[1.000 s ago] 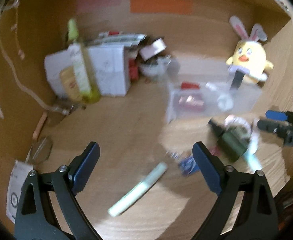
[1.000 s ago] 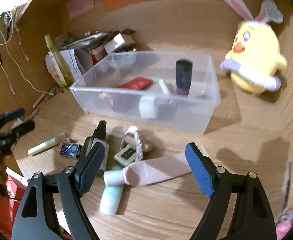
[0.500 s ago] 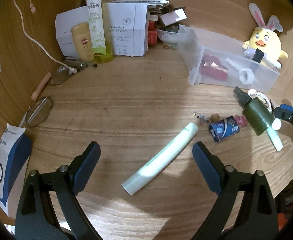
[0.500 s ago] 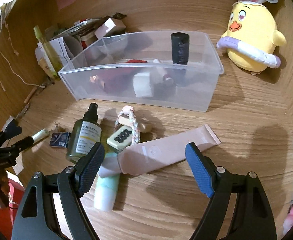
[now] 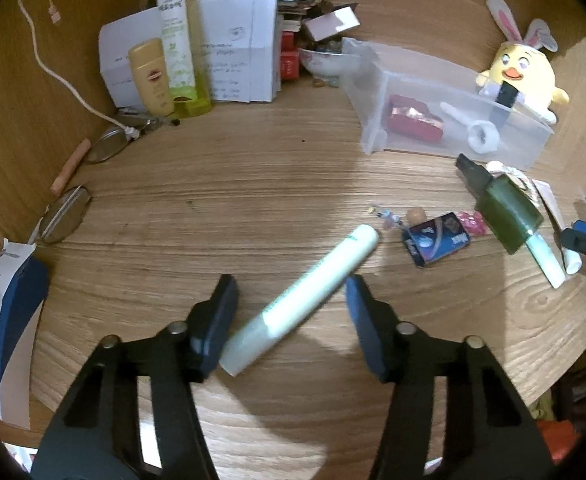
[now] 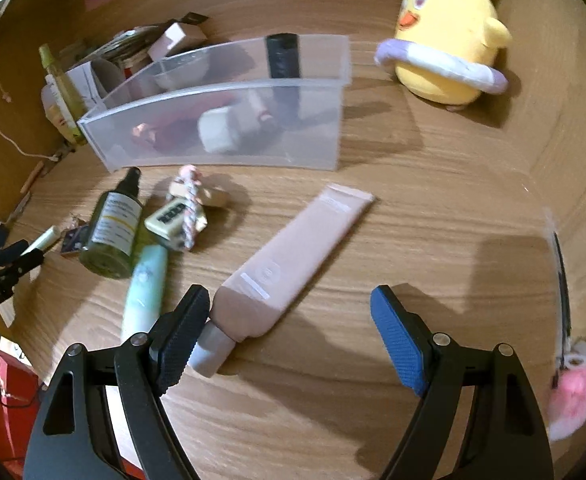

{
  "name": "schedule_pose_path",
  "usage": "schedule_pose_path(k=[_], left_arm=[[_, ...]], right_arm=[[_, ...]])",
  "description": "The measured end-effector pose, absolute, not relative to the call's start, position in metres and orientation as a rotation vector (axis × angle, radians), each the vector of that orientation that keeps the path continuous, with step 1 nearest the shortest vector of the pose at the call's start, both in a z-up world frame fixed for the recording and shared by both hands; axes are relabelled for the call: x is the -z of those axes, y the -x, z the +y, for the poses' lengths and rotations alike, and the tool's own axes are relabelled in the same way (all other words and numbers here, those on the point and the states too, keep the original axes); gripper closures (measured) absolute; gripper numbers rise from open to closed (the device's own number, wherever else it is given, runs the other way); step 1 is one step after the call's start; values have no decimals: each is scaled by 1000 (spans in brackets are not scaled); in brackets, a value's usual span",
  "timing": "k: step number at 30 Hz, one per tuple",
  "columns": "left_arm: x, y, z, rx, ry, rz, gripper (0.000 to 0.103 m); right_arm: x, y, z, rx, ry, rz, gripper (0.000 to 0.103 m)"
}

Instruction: Organize objects

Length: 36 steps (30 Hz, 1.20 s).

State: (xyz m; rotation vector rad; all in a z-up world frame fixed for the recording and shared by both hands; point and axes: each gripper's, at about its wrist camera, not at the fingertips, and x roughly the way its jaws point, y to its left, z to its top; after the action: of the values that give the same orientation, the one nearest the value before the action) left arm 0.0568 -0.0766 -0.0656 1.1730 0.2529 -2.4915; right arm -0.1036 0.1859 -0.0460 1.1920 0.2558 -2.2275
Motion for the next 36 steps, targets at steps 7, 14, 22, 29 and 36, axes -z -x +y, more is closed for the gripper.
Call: schedule_pose_path(k=[7, 14, 22, 29, 36], left_arm=[[63, -54, -59, 2548, -1211, 211, 72], [62, -45, -51, 2598, -1258, 252, 88], [61, -43, -45, 2618, -1282, 287, 88], [63, -37, -46, 2603, -1254, 217, 88], [63, -36, -45, 2601, -1239, 180, 88]], right_arm=[[47, 96, 208, 2302, -1190, 305, 23], [49, 95, 211, 2310, -1172, 274, 25], [49, 90, 202, 2341, -1120, 328, 68], [49, 89, 211, 2341, -1116, 282, 83], [39, 82, 221, 2371, -1086, 208, 86]])
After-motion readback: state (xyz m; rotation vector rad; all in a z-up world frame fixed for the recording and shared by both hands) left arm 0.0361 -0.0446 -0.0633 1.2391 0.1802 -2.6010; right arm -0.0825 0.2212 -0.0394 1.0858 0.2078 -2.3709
